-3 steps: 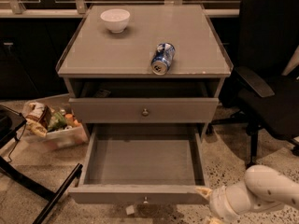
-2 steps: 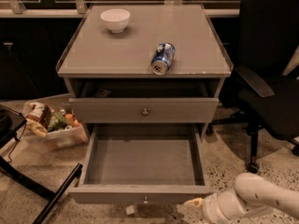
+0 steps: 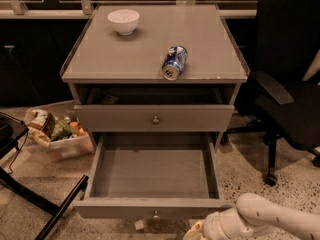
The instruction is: Close middle drawer
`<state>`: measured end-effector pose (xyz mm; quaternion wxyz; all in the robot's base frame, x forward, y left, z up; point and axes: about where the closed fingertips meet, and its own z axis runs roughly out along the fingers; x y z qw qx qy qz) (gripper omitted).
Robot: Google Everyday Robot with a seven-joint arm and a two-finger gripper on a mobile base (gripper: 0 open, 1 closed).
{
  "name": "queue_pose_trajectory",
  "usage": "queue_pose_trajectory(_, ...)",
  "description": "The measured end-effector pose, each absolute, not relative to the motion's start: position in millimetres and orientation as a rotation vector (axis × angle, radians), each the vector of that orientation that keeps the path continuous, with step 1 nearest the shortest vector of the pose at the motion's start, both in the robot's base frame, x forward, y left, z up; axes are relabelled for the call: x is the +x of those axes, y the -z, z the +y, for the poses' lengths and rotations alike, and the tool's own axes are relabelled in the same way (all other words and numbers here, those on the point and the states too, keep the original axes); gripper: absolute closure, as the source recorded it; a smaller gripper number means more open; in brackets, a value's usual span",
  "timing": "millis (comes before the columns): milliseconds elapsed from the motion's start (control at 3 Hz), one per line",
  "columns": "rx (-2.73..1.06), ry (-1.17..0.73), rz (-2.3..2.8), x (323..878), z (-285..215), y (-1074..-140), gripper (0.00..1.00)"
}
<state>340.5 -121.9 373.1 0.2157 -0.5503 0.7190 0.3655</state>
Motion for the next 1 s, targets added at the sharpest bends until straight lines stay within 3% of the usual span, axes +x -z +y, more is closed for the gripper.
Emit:
queue_pose_trajectory(333,-1.494,-0.913,1.987,365.8,-109.5,-360.1,0.94)
queue_pose_trajectory(667,-1.469,-0.735,1.989,405.3,-103.7,-362.7,1.00)
queue_pose_trajectory(1000,-1.469,-0.735,1.989,403.5,-102.8,-362.7,0.81)
